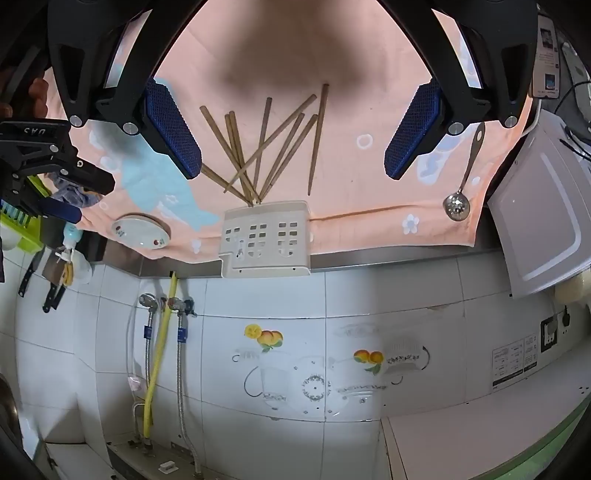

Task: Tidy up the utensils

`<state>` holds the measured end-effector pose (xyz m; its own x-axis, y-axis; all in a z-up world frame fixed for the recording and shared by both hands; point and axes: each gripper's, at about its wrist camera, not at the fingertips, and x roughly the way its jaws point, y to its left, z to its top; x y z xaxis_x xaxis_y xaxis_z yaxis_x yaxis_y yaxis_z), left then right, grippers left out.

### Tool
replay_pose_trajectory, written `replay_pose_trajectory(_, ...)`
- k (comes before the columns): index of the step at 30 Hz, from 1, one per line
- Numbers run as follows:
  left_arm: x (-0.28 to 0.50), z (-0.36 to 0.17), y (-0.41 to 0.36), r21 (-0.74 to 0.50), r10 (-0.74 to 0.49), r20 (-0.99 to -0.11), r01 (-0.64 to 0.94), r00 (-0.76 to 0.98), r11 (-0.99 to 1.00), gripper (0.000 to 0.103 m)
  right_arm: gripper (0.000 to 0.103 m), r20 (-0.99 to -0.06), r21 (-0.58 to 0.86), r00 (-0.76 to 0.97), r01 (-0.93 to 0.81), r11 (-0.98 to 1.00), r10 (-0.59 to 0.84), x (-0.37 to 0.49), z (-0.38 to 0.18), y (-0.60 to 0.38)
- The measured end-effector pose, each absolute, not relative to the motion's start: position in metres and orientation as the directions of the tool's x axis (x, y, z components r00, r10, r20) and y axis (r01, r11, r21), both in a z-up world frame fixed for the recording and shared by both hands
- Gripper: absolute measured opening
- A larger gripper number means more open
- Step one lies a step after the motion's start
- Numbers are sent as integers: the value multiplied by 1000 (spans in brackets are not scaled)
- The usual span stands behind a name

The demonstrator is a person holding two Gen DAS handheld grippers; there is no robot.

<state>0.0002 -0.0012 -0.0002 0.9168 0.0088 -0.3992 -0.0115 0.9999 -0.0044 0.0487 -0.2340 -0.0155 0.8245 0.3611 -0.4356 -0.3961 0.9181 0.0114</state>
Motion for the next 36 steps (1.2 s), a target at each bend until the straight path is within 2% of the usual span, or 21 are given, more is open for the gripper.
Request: replay_pose_trajectory(36,-1,-1,-2,-8,15,-393,-19,919,1000,98,97,-428,6,826,-403,915,366,47,-16,-231)
